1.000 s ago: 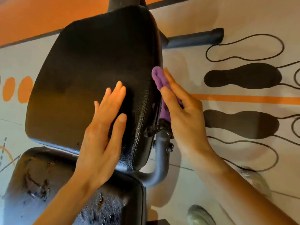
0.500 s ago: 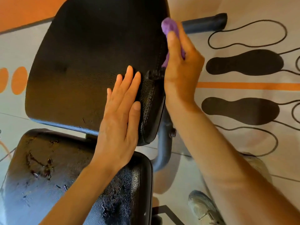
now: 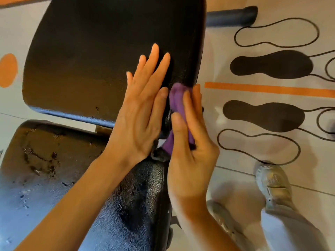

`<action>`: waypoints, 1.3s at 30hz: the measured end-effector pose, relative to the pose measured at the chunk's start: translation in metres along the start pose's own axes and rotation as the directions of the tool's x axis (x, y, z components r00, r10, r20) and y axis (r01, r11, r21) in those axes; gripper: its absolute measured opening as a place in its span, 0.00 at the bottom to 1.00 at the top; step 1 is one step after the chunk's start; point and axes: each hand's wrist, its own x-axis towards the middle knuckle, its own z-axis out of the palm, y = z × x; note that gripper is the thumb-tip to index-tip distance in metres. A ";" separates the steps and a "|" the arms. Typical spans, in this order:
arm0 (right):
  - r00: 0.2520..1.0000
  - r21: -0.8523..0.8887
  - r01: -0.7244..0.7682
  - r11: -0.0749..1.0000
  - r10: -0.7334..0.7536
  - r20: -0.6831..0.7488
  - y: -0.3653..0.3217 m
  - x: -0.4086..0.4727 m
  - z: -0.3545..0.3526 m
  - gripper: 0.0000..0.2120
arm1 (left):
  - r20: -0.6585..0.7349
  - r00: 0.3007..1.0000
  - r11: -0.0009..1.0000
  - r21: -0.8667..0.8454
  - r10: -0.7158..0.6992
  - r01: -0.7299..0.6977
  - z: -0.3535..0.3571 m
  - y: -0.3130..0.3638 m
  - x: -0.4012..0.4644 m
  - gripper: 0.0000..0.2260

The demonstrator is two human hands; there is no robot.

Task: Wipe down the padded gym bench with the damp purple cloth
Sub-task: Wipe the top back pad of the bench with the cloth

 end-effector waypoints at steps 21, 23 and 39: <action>0.994 0.088 -0.092 0.992 0.097 -0.053 0.004 -0.020 -0.004 0.20 | -0.030 0.999 0.999 0.043 -0.026 0.027 0.001 -0.013 -0.036 0.23; 0.994 0.129 -0.100 0.987 0.105 -0.030 0.010 -0.020 -0.009 0.20 | -0.031 0.999 0.999 0.045 -0.024 0.025 0.001 -0.014 -0.036 0.23; 0.966 -0.413 0.139 0.900 -0.032 0.256 -0.027 -0.034 -0.039 0.18 | -0.136 0.968 0.970 0.094 -0.210 0.224 -0.007 -0.016 -0.111 0.23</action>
